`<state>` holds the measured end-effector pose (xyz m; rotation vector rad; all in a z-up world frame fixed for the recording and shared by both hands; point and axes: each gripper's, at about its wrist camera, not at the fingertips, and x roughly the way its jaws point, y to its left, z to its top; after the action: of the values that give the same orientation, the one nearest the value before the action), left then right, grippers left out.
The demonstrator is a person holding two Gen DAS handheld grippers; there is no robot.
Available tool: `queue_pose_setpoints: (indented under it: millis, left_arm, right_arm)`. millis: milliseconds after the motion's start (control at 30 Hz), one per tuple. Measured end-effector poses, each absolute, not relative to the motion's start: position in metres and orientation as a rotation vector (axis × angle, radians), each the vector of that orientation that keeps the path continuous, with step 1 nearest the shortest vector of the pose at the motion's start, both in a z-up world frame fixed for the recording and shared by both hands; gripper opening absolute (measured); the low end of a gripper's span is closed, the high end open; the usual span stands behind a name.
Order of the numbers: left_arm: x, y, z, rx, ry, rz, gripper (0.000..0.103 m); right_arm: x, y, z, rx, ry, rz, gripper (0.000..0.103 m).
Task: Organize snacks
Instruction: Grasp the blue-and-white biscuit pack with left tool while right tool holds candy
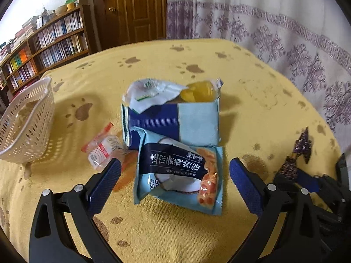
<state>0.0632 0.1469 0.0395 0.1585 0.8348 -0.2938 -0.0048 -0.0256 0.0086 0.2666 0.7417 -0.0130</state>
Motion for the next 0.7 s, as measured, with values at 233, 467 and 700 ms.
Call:
queue_pose_setpoints:
  millis: [233,467,700]
  left_arm:
    - [0.071,0.137,0.025,0.202,0.873,-0.276,0.100]
    - [0.075,0.128,0.014,0.231,0.894,-0.288,0.100]
    - [0.074,0.132,0.016,0.216,0.888,-0.325,0.089]
  right_arm:
    - [-0.005,-0.030,0.007,0.306,0.739,0.018,0.035]
    - [-0.005,-0.029,0.007,0.310,0.738,0.038,0.035]
    - [-0.004,-0.028,0.007,0.309,0.738,0.048,0.035]
